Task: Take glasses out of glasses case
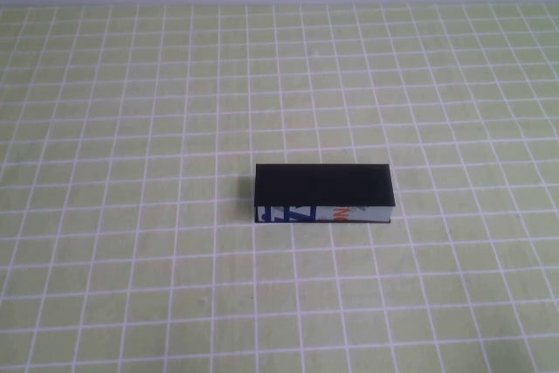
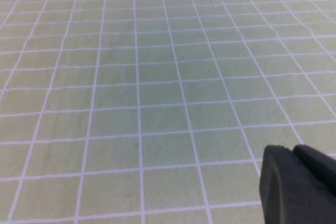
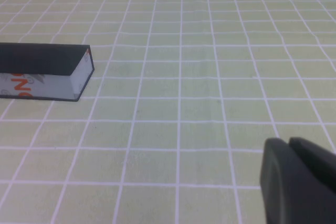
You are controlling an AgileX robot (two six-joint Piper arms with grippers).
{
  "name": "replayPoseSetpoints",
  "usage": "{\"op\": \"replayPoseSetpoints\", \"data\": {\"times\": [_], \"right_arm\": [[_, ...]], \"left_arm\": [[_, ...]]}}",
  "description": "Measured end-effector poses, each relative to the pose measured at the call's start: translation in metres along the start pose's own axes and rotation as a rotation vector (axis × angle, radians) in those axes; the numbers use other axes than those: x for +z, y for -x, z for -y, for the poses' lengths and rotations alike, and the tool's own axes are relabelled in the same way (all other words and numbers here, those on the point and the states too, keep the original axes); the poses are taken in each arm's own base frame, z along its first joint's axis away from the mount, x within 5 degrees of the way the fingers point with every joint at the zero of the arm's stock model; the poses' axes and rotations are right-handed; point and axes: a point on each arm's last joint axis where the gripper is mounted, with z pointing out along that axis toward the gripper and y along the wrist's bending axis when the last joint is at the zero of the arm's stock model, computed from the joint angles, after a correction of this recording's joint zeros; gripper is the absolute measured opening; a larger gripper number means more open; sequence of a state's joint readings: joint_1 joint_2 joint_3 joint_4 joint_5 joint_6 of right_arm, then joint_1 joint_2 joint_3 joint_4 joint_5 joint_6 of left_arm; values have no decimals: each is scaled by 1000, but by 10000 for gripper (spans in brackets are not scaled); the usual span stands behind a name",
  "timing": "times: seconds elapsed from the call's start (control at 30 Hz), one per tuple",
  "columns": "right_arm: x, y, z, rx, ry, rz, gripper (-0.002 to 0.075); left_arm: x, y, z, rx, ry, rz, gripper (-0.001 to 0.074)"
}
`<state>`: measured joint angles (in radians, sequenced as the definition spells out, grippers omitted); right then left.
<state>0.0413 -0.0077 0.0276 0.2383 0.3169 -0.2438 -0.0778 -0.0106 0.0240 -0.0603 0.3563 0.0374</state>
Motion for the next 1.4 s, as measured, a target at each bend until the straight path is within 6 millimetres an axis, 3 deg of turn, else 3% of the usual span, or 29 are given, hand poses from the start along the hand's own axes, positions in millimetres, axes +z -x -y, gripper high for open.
{"op": "replayPoseSetpoints", "data": {"times": [1.4], "right_arm": [[0,0,0,0,0,0,-18]], "left_arm": [[0,1,1,-22,-8,8,-4]]}}
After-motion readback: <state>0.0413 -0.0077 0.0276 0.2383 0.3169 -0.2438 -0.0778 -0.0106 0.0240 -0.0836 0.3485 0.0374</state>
